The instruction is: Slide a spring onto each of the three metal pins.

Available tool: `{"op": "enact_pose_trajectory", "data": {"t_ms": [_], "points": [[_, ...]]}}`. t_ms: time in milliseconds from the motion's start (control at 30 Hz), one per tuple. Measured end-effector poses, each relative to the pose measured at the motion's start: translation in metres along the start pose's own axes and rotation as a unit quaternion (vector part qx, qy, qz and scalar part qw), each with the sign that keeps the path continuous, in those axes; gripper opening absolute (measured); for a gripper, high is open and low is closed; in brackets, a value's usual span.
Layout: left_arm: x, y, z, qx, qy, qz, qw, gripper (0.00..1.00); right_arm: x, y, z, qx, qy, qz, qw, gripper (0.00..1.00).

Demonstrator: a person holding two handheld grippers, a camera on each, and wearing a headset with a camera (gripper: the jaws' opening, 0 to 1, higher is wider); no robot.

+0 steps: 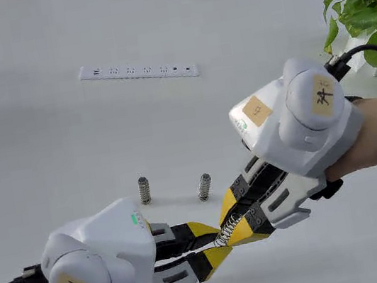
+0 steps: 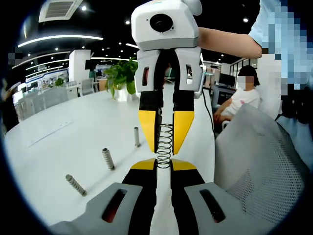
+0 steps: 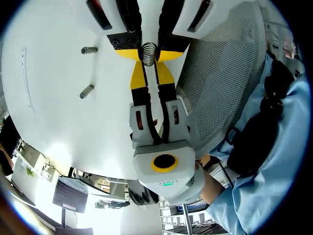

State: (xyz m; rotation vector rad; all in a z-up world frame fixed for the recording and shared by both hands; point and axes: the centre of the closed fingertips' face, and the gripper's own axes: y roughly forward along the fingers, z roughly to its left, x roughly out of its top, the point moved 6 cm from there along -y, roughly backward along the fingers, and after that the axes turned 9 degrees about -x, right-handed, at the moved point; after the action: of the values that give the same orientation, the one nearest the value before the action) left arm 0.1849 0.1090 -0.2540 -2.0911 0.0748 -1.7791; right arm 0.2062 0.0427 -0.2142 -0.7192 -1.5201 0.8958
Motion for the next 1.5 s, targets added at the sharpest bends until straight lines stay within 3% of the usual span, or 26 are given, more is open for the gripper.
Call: {"op": "enact_pose_trajectory", "data": {"t_ms": [333, 900, 1133, 1300, 1500], "points": [[-0.001, 0.0, 0.0, -0.001, -0.002, 0.003, 1.0, 0.06, 0.0, 0.002, 0.0, -0.002, -0.016, 0.012, 0.9998, 0.07], [-0.007, -0.002, 0.004, 0.01, -0.003, 0.007, 0.9999, 0.09, -0.001, 0.003, -0.003, -0.01, -0.001, 0.014, 0.9998, 0.07], [-0.019, -0.014, 0.011, 0.041, -0.016, 0.01, 0.999, 0.2, -0.004, 0.001, -0.006, -0.019, 0.007, 0.013, 0.9997, 0.07], [-0.026, -0.025, 0.017, 0.067, -0.014, 0.017, 0.9975, 0.36, -0.011, 0.0, -0.005, -0.022, 0.01, 0.02, 0.9995, 0.07], [-0.035, -0.04, 0.026, 0.104, -0.036, 0.019, 0.9938, 0.51, -0.023, -0.003, -0.007, -0.035, 0.018, 0.028, 0.9988, 0.07]]}}
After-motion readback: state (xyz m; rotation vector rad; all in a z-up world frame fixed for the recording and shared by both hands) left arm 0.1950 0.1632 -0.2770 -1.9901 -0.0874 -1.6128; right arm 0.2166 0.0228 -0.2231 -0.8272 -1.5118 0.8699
